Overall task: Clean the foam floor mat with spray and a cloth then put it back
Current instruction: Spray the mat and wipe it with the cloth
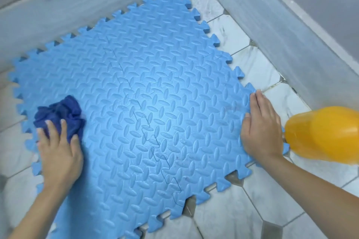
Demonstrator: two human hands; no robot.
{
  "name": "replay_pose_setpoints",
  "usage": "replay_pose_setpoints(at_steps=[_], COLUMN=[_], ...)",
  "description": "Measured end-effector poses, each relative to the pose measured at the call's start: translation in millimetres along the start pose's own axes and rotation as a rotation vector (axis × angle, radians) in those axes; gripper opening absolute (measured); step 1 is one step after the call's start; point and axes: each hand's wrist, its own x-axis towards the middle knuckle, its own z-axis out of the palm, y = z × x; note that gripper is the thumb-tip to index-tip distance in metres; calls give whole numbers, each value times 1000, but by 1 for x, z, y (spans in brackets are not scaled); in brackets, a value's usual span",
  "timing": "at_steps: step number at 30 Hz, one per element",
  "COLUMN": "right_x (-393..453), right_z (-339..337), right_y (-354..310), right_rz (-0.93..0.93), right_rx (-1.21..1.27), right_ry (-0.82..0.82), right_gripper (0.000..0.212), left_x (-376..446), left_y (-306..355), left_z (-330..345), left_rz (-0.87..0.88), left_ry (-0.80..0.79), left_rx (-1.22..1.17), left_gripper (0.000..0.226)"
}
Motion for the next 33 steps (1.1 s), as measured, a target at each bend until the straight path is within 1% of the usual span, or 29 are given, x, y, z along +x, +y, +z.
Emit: replay_pose_setpoints(at_steps=[1, 2, 3, 5, 7, 9, 11, 12, 13, 15, 17, 18, 19, 20, 22, 25, 27, 28, 29, 31, 33], right_x=[0, 0, -1, -1, -1, -1, 0, 0, -1, -2, -5, -8, -11, -13, -15, -14, -16, -19, -24, -39, -60], right_z=[0, -1, -2, -3, -3, -3, -2, -2, -1, -1, -3, -5, -7, -8, -11, -18, -22, -24, -27, -31, -32], right_y=[-1, -2, -3, -3, -4, -6, -6, -5, -5, -6, -10, -12, -14, -14, -11, 1, 8, 11, 12, 12, 15], right_rz=[1, 2, 2, 0, 6, 11, 13, 9, -2, -10, 39, 85, 133, 174, 190, 110, 82, 81, 77, 60, 46], right_rx=[4, 8, 10, 8, 18, 33, 51, 54, 49, 19, -36, -56, -60, -50, -30, 36, 96, 123, 145, 167, 117], right_ry=[0, -1, -5, -13, -6, 9, 28, 33, 31, 23, 28, 29, 23, 5, -56, -150, -178, -186, -186, -176, -186], right_gripper=[61, 61, 61, 62, 62, 63, 64, 64, 63, 62, 58, 55, 54, 55, 56, 59, 62, 62, 61, 58, 62], left_x=[-13, -28, -45, -69, -84, -94, -98, -99, -99, -101, -112, -122, -136, -153, -193, -228, -221, -211, -198, -170, -140], left_y=[32, 67, 101, 141, 160, 162, 141, 122, 99, 45, -3, -20, -29, -31, -14, 33, 72, 91, 107, 133, 153], left_z=[-7, -17, -23, -19, -12, -11, -12, -11, -10, -7, -6, -7, -7, -6, -5, 0, 3, 3, 2, -3, -9], left_rz=[41, 120, 222, 458, 588, 627, 599, 554, 486, 286, 76, 12, 13, 78, 309, 666, 840, 881, 887, 845, 791], left_ry=[25, 72, 74, 54, 18, 6, -12, -11, -15, 8, 25, 20, 5, -18, -76, -121, -107, -84, -71, -68, -70], left_rx=[-60, -147, -197, -167, -138, -160, -186, -197, -216, -235, -254, -260, -245, -212, -137, -74, -27, -9, -5, -19, -57], left_gripper=[56, 57, 58, 58, 57, 57, 58, 59, 60, 61, 60, 61, 61, 61, 58, 55, 55, 55, 56, 57, 61])
